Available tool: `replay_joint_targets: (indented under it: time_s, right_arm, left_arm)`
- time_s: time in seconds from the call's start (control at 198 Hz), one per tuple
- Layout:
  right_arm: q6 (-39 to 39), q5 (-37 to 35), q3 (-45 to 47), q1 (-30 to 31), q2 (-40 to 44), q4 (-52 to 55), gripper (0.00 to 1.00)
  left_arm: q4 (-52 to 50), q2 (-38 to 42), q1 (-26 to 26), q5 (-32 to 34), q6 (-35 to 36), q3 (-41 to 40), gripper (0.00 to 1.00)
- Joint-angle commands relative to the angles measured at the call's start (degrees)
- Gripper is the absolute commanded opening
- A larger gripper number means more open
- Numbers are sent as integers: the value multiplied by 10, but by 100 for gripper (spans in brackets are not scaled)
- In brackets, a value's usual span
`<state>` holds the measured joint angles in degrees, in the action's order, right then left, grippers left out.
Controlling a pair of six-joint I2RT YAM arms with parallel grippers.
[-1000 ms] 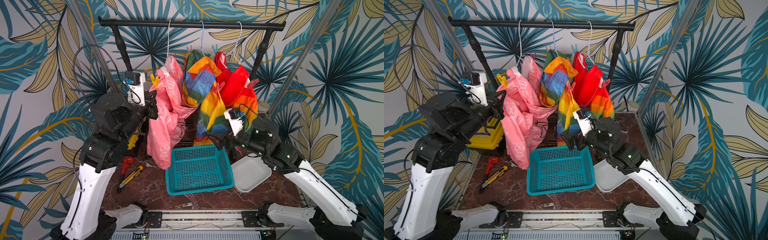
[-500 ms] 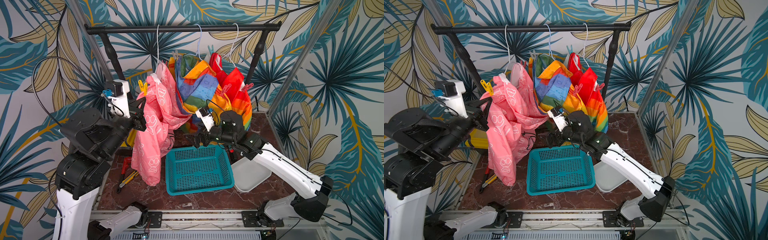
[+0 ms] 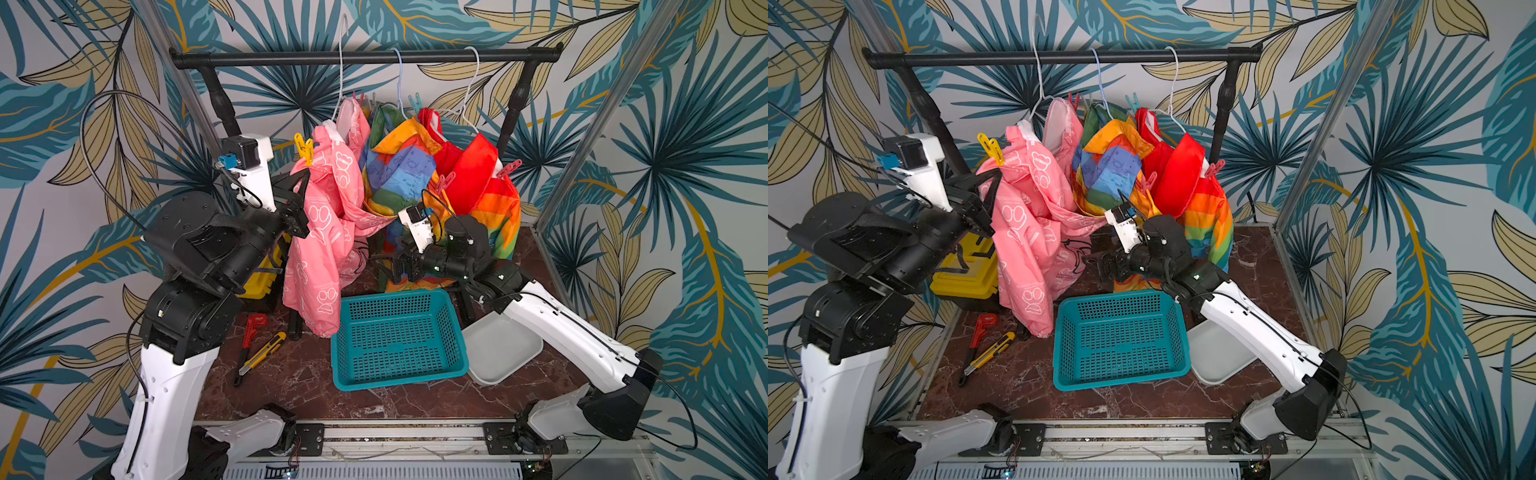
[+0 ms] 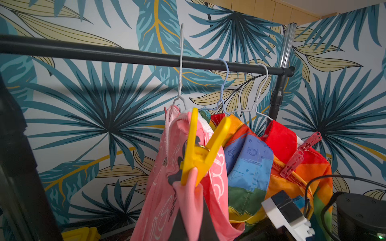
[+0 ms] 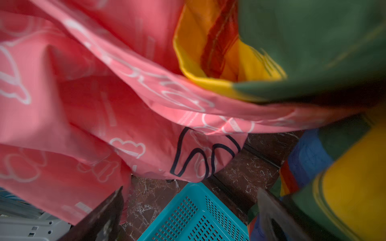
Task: Remove the clothespins securing jackets to the hanger
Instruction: Pick up the hanger from the clothesline.
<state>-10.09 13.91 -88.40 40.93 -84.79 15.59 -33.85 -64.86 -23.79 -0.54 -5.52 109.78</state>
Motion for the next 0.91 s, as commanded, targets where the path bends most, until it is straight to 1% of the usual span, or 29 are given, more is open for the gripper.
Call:
replay_joint_targets:
  time_s: [0.0,0.061,0.147,0.253,0.344,0.364,0.48,0.688,0.768,0.905]
  right_arm:
    - [-12,11,10,-7,-14,-11,100]
    - [-12,13,10,-9,-17,-15,100]
    - [-22,32,6,-19,-21,-21,100]
    - [-28,31,-4,-27,-32,-21,100]
    - [-56,35,-12,-43,-51,-25,99]
    - [-63,39,-14,-47,-56,-48,100]
    - [-93,30,-36,-65,-83,-61,99]
    - [-137,23,-92,-104,-138,-72,99]
    - [-137,16,-126,-111,-164,-62,100]
    - [-143,5,-188,-124,-214,-38,99]
  left_arm:
    - [104,60,-2,-24,-16,2,0]
    - [92,81,-2,-22,-17,-4,0]
    - [65,103,-2,-21,-19,-1,0]
    - [29,128,-2,-35,-29,7,0]
    - [-1,149,-2,-44,-35,5,0]
    - [-7,154,-2,-44,-35,4,0]
    - [-51,178,-2,-41,-35,0,0]
    - [-103,220,-2,-5,-30,-19,0]
    - [-123,218,-2,-36,-28,-20,0]
    - [-147,195,-2,-135,-41,-23,0]
